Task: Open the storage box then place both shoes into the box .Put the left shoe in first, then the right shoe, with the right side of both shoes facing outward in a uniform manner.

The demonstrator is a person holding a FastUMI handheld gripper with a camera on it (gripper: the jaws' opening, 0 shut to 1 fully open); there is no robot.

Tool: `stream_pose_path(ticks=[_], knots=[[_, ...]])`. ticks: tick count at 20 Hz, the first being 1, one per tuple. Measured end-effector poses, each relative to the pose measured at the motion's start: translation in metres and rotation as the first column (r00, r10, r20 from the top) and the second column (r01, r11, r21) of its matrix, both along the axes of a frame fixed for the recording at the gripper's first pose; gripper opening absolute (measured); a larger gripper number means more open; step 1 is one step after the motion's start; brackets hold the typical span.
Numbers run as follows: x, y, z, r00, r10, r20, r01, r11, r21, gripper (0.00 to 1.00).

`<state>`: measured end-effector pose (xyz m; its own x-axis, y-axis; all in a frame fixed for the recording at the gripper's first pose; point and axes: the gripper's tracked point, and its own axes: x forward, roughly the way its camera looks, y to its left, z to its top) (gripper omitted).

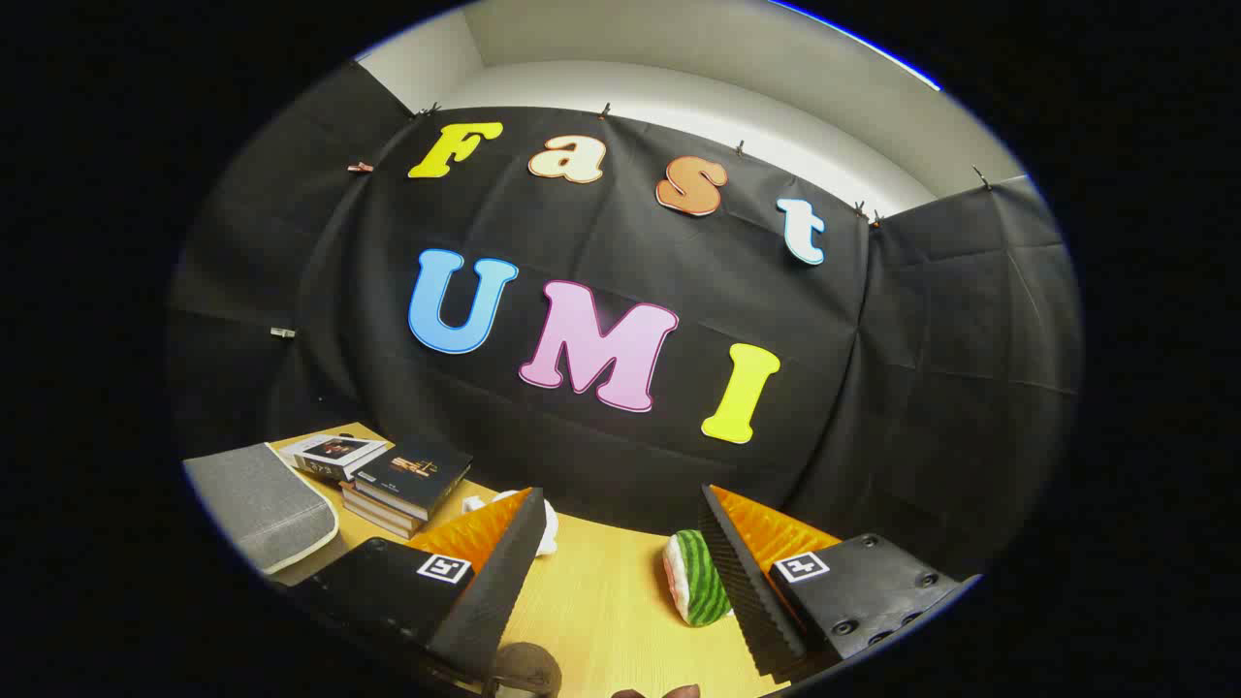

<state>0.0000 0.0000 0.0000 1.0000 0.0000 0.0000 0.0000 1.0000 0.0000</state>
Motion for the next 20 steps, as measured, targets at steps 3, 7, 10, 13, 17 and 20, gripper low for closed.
stream_pose_path(ticks=[3, 7, 10, 13, 17, 20], knots=[[0.0002, 0.0009, -0.0001, 1.000, 0.004, 0.000, -0.004, 1.000, -0.005, 0.97], [-0.0001, 0.0007, -0.0008, 1.000, 0.014, -0.001, -0.014, 1.000, -0.005, 0.97], [-0.0009, 0.0018, 0.0012, 1.000, 0.024, -0.002, -0.024, 1.000, -0.011, 0.97], [-0.0019, 0.0033, -0.0005, 1.000, 0.029, -0.002, -0.029, 0.999, -0.018, 0.97], [-0.0009, 0.0035, -0.0020, 0.999, 0.034, -0.010, -0.034, 0.999, -0.017, 0.97], [0.0010, 0.0029, -0.0044, 0.999, 0.037, -0.017, -0.038, 0.999, -0.016, 0.97]])
